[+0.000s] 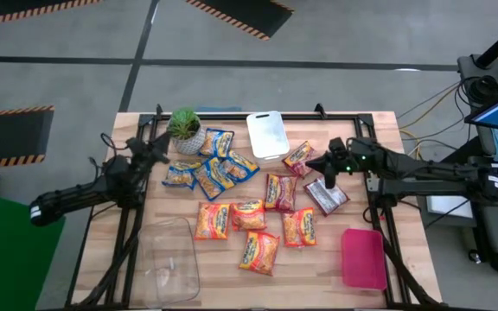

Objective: Sort Maruchan noodles
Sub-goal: Put the left red noodle pack into the white bin

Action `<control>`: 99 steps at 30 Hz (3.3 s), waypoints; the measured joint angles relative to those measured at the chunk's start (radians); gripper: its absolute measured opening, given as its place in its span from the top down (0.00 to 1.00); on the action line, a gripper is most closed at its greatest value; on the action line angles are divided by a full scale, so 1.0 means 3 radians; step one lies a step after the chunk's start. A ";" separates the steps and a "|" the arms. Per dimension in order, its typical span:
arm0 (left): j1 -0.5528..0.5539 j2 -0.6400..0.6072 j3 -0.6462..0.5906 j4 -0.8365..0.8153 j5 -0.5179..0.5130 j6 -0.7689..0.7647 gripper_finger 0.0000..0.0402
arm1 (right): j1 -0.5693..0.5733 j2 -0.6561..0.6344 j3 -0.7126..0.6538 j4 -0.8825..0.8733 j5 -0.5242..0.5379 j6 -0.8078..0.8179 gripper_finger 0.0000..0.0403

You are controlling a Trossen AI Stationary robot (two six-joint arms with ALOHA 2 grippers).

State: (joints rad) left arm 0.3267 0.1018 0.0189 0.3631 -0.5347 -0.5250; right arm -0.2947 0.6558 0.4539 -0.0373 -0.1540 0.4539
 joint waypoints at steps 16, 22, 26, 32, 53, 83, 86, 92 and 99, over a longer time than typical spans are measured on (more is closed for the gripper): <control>-0.0515 0.0847 0.0011 0.2100 0.1122 -0.0049 0.90 | 0.0008 0.0227 0.0000 0.0020 -0.0009 0.0197 0.98; -0.0867 0.1327 0.0389 0.2012 0.1121 0.0094 0.90 | 0.0008 0.0221 0.0000 0.0041 -0.0009 0.0228 0.98; -0.1119 0.1724 0.0745 0.1835 0.1122 0.0299 0.90 | 0.0008 0.0225 0.0000 0.0038 -0.0009 0.0227 0.98; -0.1486 0.2280 0.1251 0.1419 0.1122 0.0474 0.90 | 0.0008 0.0224 0.0000 0.0040 -0.0007 0.0225 0.98; -0.1887 0.3630 0.2168 0.0635 0.1120 0.0537 0.90 | 0.0007 0.0224 0.0000 0.0040 -0.0006 0.0222 0.98; -0.1822 0.5244 0.2859 0.0413 0.1119 0.0476 0.90 | 0.0006 0.0224 0.0000 0.0141 -0.0005 0.0207 0.98; -0.1823 0.5277 0.2859 0.0413 0.1120 0.0562 0.90 | 0.0006 0.0224 0.0000 0.0141 -0.0005 0.0207 0.98; -0.1818 0.5358 0.2856 0.0404 0.1119 0.0590 0.90 | 0.0006 0.0224 0.0000 0.0141 -0.0005 0.0207 0.98; -0.1818 0.5456 0.2853 0.0402 0.1119 0.0624 0.90 | 0.0006 0.0224 0.0000 0.0141 -0.0005 0.0208 0.98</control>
State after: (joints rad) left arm -0.2188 1.7385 0.8749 0.4836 -0.1989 -0.3378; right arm -0.2928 0.7231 0.4538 0.0051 -0.1555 0.5163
